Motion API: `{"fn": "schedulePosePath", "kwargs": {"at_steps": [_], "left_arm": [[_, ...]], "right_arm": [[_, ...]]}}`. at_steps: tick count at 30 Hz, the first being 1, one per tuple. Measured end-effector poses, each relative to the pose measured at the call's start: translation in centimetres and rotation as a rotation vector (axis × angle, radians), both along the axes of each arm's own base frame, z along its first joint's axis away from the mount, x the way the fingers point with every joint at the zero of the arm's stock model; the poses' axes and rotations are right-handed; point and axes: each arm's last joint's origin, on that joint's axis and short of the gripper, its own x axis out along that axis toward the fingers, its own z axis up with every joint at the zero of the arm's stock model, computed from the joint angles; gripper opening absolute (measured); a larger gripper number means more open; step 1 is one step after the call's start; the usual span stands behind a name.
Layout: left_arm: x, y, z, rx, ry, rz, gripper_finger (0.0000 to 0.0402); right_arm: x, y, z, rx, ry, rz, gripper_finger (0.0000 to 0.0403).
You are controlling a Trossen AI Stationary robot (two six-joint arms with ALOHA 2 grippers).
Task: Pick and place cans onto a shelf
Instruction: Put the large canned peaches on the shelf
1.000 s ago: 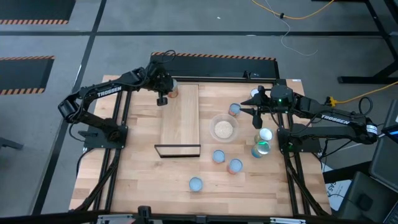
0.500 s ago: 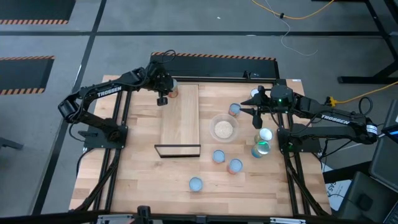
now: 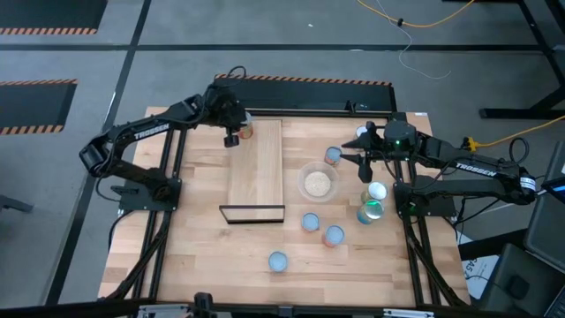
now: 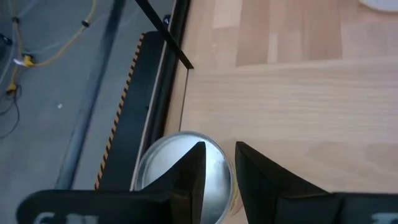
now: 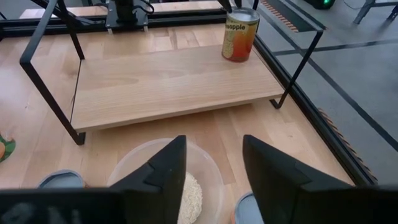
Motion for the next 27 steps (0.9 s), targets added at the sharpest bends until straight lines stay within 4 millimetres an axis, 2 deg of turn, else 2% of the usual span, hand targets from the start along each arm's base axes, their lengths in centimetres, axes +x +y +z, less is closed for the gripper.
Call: {"fn": "schedulePosePath", "kwargs": {"at_steps": [4, 12, 17, 27], "left_arm": [[-0.7, -1.4, 2.0, 0.024, -0.078, 0.002, 0.0080], [-2.8, -5.1, 5.3, -0.032, -0.214, 0.026, 0.0080], [-3.4, -7.2, 5.9, -0.084, -0.225, -0.003, 0.0080], [-2.3, -9.1, 5.7, -0.104, -0.208, -0.105, 0.0080]], "right_arm": [[0.0, -0.1, 0.1, -0.006, -0.004, -0.023, 0.0194], [-0.4, -1.1, 0.1, -0.069, 0.044, -0.257, 0.0200], [-0.8, -3.1, -0.1, -0.022, 0.133, -0.383, 0.0200], [-1.5, -7.5, -3.9, 0.104, 0.439, -0.560, 0.0200]]}}
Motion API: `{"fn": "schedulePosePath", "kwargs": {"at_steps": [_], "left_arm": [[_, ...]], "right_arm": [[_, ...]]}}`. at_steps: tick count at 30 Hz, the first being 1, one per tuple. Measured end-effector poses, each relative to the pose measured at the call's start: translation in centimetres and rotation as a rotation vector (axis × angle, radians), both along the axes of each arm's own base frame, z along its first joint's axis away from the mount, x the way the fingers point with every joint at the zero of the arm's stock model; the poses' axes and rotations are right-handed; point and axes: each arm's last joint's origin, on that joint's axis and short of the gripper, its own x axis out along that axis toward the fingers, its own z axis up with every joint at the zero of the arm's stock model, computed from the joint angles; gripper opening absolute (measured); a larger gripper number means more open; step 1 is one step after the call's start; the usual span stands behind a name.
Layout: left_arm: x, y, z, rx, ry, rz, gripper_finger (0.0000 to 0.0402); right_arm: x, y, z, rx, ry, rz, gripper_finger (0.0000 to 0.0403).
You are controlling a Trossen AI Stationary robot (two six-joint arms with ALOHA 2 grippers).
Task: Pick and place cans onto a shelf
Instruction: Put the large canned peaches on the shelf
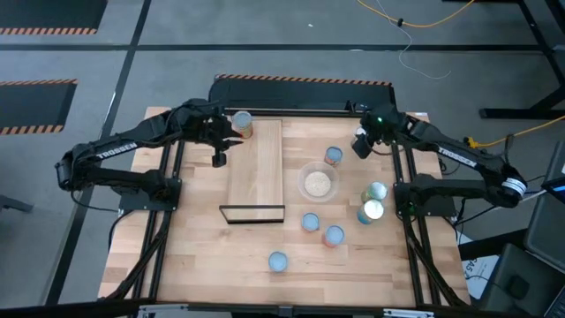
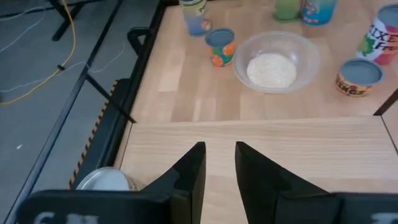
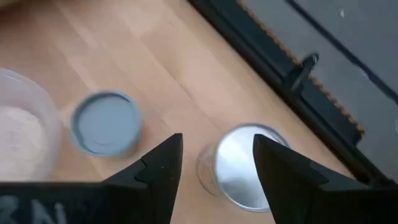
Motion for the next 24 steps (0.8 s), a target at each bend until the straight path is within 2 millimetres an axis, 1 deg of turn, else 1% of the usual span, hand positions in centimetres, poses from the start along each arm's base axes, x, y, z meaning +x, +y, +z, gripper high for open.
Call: {"fn": "schedulePosePath", "kwargs": {"at_steps": [4, 6, 11, 24], "left_arm": [[0.2, -0.4, 0.0, 0.002, 0.002, -0.019, 0.0080], [0.3, -0.5, 0.0, 0.006, 0.005, -0.019, 0.0080], [0.3, -0.6, 0.0, 0.007, 0.005, -0.023, 0.0080], [0.3, -0.6, 0.0, 0.007, 0.005, -0.022, 0.0080]], "right_arm": [[0.0, -1.0, -1.0, 0.035, 0.047, -0.029, 0.0200], [0.1, -1.2, -1.3, 0.041, 0.072, -0.016, 0.0200], [0.5, -1.4, -1.9, 0.070, 0.092, 0.016, 0.0200], [0.9, -2.0, -3.1, 0.091, 0.158, -0.004, 0.0200]]}}
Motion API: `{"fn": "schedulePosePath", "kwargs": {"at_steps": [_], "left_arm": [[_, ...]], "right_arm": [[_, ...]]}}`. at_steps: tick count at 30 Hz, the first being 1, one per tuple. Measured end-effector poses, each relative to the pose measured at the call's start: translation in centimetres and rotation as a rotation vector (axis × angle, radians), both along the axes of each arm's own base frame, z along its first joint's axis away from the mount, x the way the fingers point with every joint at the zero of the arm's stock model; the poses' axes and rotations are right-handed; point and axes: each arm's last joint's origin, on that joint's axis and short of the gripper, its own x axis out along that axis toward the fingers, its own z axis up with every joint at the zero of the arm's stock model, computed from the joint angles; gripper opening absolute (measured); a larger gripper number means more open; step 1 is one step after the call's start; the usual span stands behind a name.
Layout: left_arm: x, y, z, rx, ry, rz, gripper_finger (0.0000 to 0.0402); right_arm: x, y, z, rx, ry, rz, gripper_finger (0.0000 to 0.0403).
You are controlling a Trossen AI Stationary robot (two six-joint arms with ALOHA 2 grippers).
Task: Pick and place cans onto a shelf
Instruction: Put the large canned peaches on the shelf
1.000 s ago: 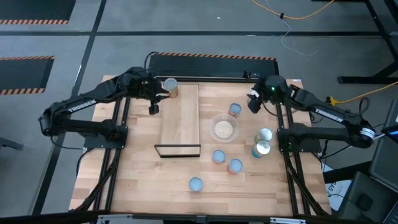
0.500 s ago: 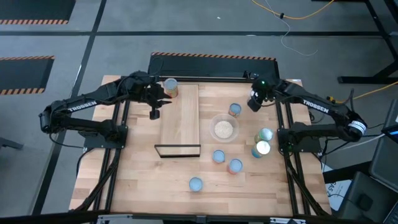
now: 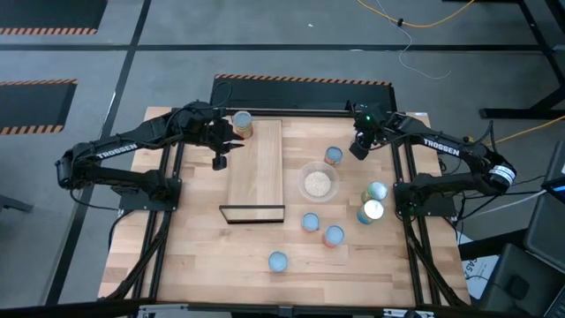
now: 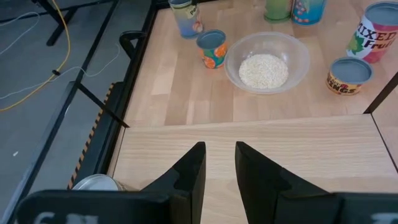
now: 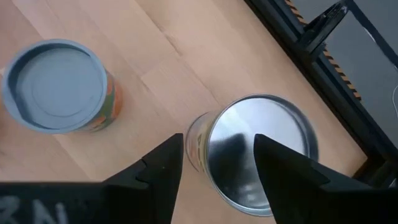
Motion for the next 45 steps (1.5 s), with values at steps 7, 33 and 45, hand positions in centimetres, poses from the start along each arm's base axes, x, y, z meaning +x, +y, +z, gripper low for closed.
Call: {"fn": "schedulePosePath", "kwargs": {"at_steps": [7, 33, 45], "left_arm": [[0.0, 0.0, 0.0, 0.000, 0.000, 0.000, 0.0080], [-0.7, -0.3, 0.5, 0.007, -0.021, 0.000, 0.0080], [-4.8, -2.6, -3.6, -0.064, -0.166, -0.069, 0.0080]], "right_arm": [[0.3, -0.3, -0.6, 0.016, 0.026, -0.003, 0.0161], [0.4, -0.4, -0.5, 0.020, 0.024, 0.003, 0.0003], [1.8, -1.1, 3.6, -0.044, -0.044, 0.061, 0.0001]]}}
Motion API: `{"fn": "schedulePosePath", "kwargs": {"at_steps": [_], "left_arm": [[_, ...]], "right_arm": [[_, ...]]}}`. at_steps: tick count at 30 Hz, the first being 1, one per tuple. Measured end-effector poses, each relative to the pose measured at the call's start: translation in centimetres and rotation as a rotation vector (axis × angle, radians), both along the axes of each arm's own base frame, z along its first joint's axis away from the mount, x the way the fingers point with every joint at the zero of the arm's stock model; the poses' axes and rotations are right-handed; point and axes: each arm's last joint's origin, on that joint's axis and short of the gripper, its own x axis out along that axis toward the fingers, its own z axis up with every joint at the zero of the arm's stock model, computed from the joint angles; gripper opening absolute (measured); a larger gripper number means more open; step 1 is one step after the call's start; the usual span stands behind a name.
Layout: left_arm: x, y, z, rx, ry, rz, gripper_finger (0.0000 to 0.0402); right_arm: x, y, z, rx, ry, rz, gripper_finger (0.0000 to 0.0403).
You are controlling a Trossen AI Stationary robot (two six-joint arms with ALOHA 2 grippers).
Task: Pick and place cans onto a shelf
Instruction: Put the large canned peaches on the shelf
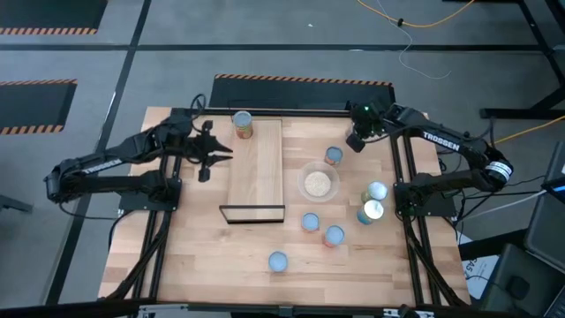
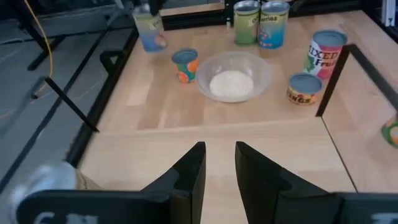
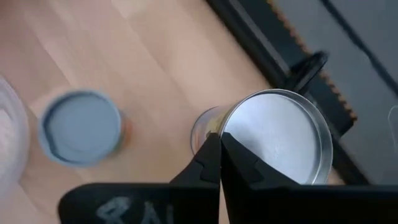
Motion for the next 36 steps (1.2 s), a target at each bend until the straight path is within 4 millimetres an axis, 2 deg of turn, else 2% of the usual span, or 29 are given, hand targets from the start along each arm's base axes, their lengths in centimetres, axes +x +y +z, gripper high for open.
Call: {"fn": "schedulePosePath", "kwargs": {"at_steps": [5, 10, 15, 20, 23, 27, 32, 36], "left_arm": [[-1.0, -0.4, -3.4, -0.006, -0.046, 0.009, 0.0080], [-1.5, -0.6, -6.2, -0.003, -0.059, 0.010, 0.0080], [-1.4, -0.6, -8.3, -0.002, -0.059, 0.010, 0.0080], [-1.4, -0.6, -8.8, -0.002, -0.060, 0.010, 0.0080], [-1.4, -0.6, -8.8, 0.000, -0.063, 0.010, 0.0080], [-1.4, -0.6, -8.8, 0.002, -0.068, 0.010, 0.0080], [-1.4, -0.6, -8.8, 0.002, -0.068, 0.010, 0.0080], [-1.4, -0.6, -8.8, 0.002, -0.068, 0.011, 0.0080]], "right_arm": [[1.4, 0.6, 3.2, -0.054, -0.052, 0.070, 0.0001], [3.5, 1.6, 7.2, -0.102, -0.146, 0.215, 0.0000], [6.6, 2.2, 10.6, -0.142, -0.200, 0.319, 0.0000], [10.8, 2.2, 12.5, -0.178, -0.199, 0.437, 0.0000], [13.6, 2.0, 13.0, -0.202, -0.190, 0.501, 0.0000], [17.1, 1.5, 12.5, -0.200, -0.176, 0.582, 0.0000], [21.0, 0.7, 10.6, -0.105, -0.208, 0.686, 0.0000], [23.3, -0.1, 8.5, -0.068, -0.192, 0.756, 0.0000]]}}
